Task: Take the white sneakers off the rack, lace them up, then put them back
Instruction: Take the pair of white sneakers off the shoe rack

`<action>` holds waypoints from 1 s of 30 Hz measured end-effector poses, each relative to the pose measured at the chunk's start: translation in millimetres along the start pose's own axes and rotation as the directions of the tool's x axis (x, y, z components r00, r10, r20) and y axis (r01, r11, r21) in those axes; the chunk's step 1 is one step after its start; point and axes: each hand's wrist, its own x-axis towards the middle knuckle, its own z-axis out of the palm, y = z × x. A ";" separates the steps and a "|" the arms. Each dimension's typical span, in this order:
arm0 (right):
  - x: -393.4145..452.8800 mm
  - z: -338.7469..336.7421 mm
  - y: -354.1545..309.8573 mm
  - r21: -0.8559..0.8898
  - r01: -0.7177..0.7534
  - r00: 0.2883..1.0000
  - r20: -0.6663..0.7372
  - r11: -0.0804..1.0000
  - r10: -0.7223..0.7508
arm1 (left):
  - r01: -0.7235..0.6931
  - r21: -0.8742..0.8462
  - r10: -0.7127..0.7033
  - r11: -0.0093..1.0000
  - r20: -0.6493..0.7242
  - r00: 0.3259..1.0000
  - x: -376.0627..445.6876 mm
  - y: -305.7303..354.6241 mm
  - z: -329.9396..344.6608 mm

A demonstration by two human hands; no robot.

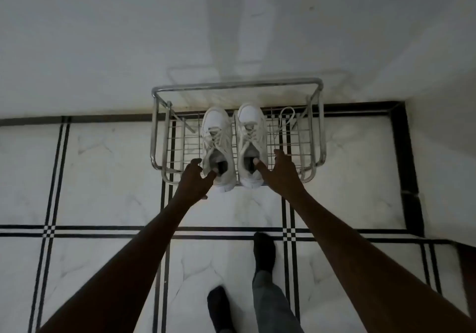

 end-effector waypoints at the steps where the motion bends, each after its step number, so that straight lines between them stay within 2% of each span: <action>1: 9.1 5.6 2.7 0.016 -0.022 1.000 -0.003 1.000 0.022 | 0.022 -0.045 -0.022 0.999 -0.004 1.000 8.9 -1.7 3.9; 4: 32.3 17.9 10.0 0.108 -0.056 0.998 0.021 0.993 0.054 | 0.105 -0.156 -0.108 0.982 -0.013 0.994 31.1 -6.6 10.3; 8: 51.1 27.0 13.4 0.115 -0.030 0.999 0.020 0.993 0.027 | 0.199 -0.234 -0.188 0.952 0.067 0.980 50.7 -14.3 11.5; 11: 60.1 26.9 16.8 0.111 -0.045 0.997 0.070 0.993 0.037 | 0.220 -0.274 -0.203 0.936 0.092 0.975 58.8 -17.5 11.3; 14: 53.8 26.2 16.9 0.055 -0.001 0.999 0.038 0.998 -0.001 | 0.178 -0.296 -0.164 0.939 0.072 0.984 55.8 -23.5 12.2; 19: 20.9 35.7 18.4 0.070 0.065 0.997 -0.034 0.995 -0.063 | 0.101 -0.342 -0.099 0.934 0.022 0.995 24.5 -41.3 14.9; 25: -70.3 70.2 43.0 0.166 0.186 0.974 -0.162 0.968 -0.159 | -0.037 -0.336 0.007 0.941 -0.092 0.996 -59.0 -92.2 17.8; 30: -159.4 116.3 91.4 0.128 0.256 0.947 -0.235 0.958 -0.221 | -0.093 -0.318 0.064 0.944 -0.099 0.993 -133.3 -159.9 30.5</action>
